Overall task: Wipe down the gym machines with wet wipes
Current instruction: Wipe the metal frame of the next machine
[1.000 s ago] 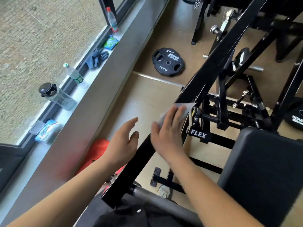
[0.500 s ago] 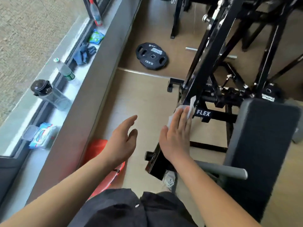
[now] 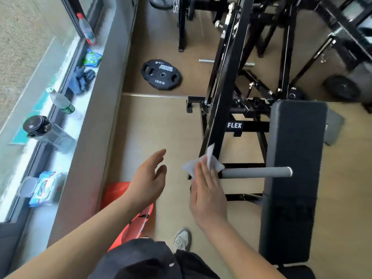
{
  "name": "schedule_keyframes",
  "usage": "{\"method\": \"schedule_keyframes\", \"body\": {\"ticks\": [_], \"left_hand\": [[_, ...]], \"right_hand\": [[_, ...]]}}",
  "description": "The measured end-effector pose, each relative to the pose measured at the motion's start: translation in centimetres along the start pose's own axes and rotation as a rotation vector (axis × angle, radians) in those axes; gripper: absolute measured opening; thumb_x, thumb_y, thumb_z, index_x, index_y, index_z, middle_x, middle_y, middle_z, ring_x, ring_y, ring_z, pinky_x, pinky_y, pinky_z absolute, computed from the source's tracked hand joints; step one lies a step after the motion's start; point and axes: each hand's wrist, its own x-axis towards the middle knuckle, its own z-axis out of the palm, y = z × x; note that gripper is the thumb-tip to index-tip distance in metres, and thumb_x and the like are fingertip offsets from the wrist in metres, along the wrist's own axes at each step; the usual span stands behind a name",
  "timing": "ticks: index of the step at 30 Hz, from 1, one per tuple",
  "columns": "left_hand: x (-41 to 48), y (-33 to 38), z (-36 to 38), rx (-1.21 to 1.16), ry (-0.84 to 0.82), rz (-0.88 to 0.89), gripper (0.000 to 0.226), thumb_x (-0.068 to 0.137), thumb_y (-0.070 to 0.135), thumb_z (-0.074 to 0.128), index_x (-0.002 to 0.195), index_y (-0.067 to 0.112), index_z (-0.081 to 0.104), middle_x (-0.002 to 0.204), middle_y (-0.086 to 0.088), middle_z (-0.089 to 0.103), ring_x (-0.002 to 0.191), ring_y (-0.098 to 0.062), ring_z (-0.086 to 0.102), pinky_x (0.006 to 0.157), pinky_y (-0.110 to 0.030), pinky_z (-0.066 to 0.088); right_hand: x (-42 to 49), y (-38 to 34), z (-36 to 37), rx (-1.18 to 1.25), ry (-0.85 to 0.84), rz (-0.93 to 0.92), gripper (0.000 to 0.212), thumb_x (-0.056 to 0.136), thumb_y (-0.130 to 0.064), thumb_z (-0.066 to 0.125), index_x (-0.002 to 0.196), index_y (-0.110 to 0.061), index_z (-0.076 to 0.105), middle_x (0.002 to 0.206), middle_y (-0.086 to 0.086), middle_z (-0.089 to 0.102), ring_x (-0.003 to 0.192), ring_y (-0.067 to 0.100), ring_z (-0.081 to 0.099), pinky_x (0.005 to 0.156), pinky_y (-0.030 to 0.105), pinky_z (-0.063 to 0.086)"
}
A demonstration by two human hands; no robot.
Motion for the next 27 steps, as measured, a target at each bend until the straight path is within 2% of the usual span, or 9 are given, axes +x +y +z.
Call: {"method": "schedule_keyframes", "body": {"ticks": [4, 7, 9, 11, 13, 17, 21, 24, 27], "left_hand": [[0.1, 0.6, 1.0, 0.032, 0.002, 0.008, 0.046, 0.103, 0.01, 0.05, 0.148, 0.017, 0.051, 0.145, 0.004, 0.058, 0.134, -0.013, 0.054, 0.114, -0.032, 0.041], [0.6, 2.5, 0.2, -0.046, 0.009, 0.024, 0.033, 0.102, 0.014, 0.054, 0.132, 0.02, 0.065, 0.123, 0.011, 0.07, 0.116, -0.008, 0.063, 0.099, -0.022, 0.045], [1.3, 3.7, -0.7, -0.229, -0.005, 0.022, 0.02, 0.105, 0.025, 0.055, 0.113, 0.027, 0.073, 0.107, 0.016, 0.074, 0.103, -0.002, 0.066, 0.093, -0.025, 0.048], [2.6, 4.6, -1.5, -0.453, -0.029, -0.03, 0.021, 0.105, 0.032, 0.055, 0.101, 0.027, 0.075, 0.102, 0.009, 0.076, 0.1, -0.01, 0.069, 0.099, -0.038, 0.051], [4.2, 4.7, -2.1, -0.581, -0.058, -0.079, 0.03, 0.101, 0.043, 0.058, 0.108, 0.019, 0.074, 0.109, -0.008, 0.076, 0.108, -0.025, 0.071, 0.104, -0.052, 0.052], [8.3, 4.8, -2.7, -0.751, -0.137, -0.141, 0.049, 0.101, 0.047, 0.059, 0.115, 0.001, 0.07, 0.108, -0.019, 0.072, 0.102, -0.029, 0.07, 0.096, -0.046, 0.055], [14.7, 4.8, -2.3, -0.703, -0.072, -0.194, 0.035, 0.099, 0.027, 0.067, 0.108, -0.006, 0.067, 0.089, -0.013, 0.064, 0.085, -0.025, 0.06, 0.076, -0.038, 0.053], [19.5, 5.2, -2.7, -0.585, -0.006, -0.22, 0.023, 0.103, 0.021, 0.06, 0.097, 0.003, 0.073, 0.081, -0.014, 0.069, 0.077, -0.025, 0.064, 0.075, -0.042, 0.058], [23.2, 5.7, -3.5, -0.375, -0.034, -0.163, 0.019, 0.101, 0.024, 0.063, 0.093, 0.01, 0.075, 0.085, -0.017, 0.075, 0.073, -0.023, 0.07, 0.08, -0.046, 0.061]], "right_hand": [[0.3, -1.4, -1.6, 0.147, -0.032, -0.095, 0.054, 0.109, -0.035, 0.029, 0.143, -0.004, 0.057, 0.153, 0.01, 0.052, 0.149, 0.022, 0.041, 0.121, 0.04, 0.036], [4.3, -2.9, -4.5, 0.268, -0.122, -0.054, 0.047, 0.11, -0.031, 0.035, 0.145, -0.006, 0.054, 0.156, 0.006, 0.05, 0.15, 0.016, 0.037, 0.123, 0.03, 0.028], [7.0, -3.9, -6.1, 0.318, -0.17, -0.098, 0.042, 0.111, -0.028, 0.037, 0.145, -0.008, 0.053, 0.157, 0.002, 0.048, 0.148, 0.011, 0.034, 0.121, 0.031, 0.029], [9.2, -4.8, -6.8, 0.346, -0.207, -0.152, 0.044, 0.112, -0.03, 0.035, 0.149, -0.011, 0.05, 0.161, -0.001, 0.042, 0.15, 0.007, 0.028, 0.124, 0.027, 0.023], [10.8, -5.3, -6.6, 0.372, -0.221, -0.205, 0.046, 0.113, -0.031, 0.032, 0.151, -0.01, 0.047, 0.166, -0.001, 0.033, 0.153, 0.004, 0.02, 0.124, 0.017, 0.012], [14.3, -4.8, -5.1, 0.293, -0.31, -0.169, 0.06, 0.109, -0.038, 0.027, 0.16, -0.007, 0.029, 0.172, 0.006, 0.015, 0.159, 0.012, 0.005, 0.13, 0.031, 0.003], [19.1, -4.4, -4.4, 0.194, -0.422, -0.086, 0.062, 0.11, -0.03, 0.03, 0.164, -0.007, 0.01, 0.173, 0.009, -0.005, 0.159, 0.014, -0.008, 0.126, 0.025, -0.007], [22.6, -4.2, -4.2, 0.199, -0.416, 0.029, 0.057, 0.111, -0.034, 0.028, 0.164, -0.016, 0.015, 0.174, 0.005, -0.004, 0.159, 0.019, 0.008, 0.124, 0.029, 0.012], [24.9, -3.7, -3.5, 0.156, -0.379, 0.1, 0.05, 0.111, -0.035, 0.03, 0.159, -0.022, 0.024, 0.173, 0.009, 0.004, 0.153, 0.029, 0.027, 0.118, 0.037, 0.03]]}}
